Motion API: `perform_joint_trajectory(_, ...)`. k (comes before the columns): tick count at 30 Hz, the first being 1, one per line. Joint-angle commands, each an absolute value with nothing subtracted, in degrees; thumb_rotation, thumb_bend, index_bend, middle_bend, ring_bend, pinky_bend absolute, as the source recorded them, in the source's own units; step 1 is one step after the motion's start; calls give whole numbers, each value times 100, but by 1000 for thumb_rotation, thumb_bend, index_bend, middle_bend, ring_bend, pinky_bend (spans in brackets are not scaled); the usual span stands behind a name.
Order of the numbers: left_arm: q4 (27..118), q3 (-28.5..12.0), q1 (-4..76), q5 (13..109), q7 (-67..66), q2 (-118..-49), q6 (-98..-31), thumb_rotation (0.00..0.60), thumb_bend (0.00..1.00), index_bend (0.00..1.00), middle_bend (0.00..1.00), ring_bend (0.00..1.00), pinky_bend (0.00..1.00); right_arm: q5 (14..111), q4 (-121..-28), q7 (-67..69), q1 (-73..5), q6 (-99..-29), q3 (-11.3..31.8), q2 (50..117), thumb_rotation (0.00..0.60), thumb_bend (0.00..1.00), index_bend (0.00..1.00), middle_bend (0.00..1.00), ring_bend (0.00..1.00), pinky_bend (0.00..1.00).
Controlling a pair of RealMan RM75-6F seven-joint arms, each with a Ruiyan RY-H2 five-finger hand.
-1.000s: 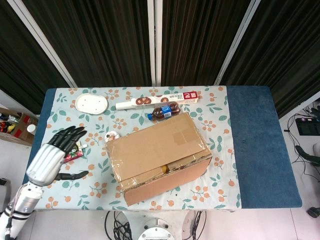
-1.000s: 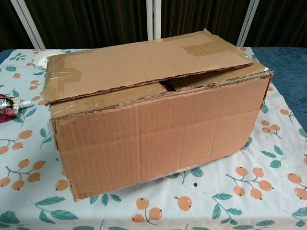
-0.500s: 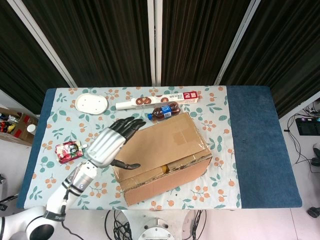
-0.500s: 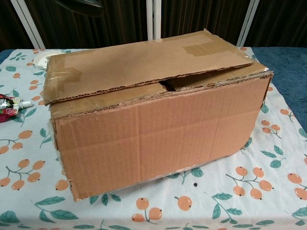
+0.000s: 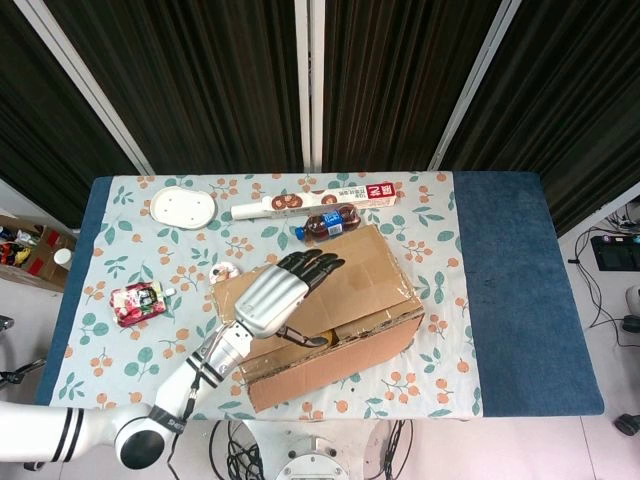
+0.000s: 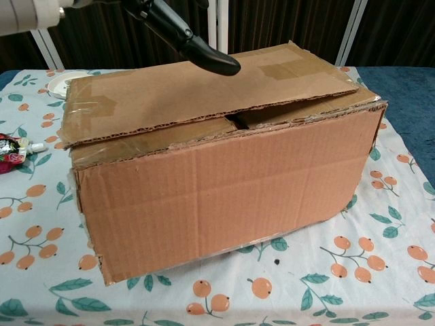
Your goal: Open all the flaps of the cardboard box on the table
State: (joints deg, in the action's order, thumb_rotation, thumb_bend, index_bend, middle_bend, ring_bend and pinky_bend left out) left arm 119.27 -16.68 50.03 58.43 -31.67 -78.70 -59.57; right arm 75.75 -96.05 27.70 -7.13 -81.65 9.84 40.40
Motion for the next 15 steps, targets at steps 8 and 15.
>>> perform_joint_trajectory(8, 11488, -1613, 5399, 5310, -3533, -8409, -6182, 425, 0, 21, 59, 69, 166, 7600, -9530, 2818, -676, -8065, 981, 4088, 600, 150, 0, 0, 0, 0)
perform_joint_trajectory(15, 11359, -1620, 5564, 5146, -3470, -8602, -6179, 426, 0, 21, 59, 69, 166, 7589, -9476, 2827, -685, -7966, 1002, 4107, 600, 151, 0, 0, 0, 0)
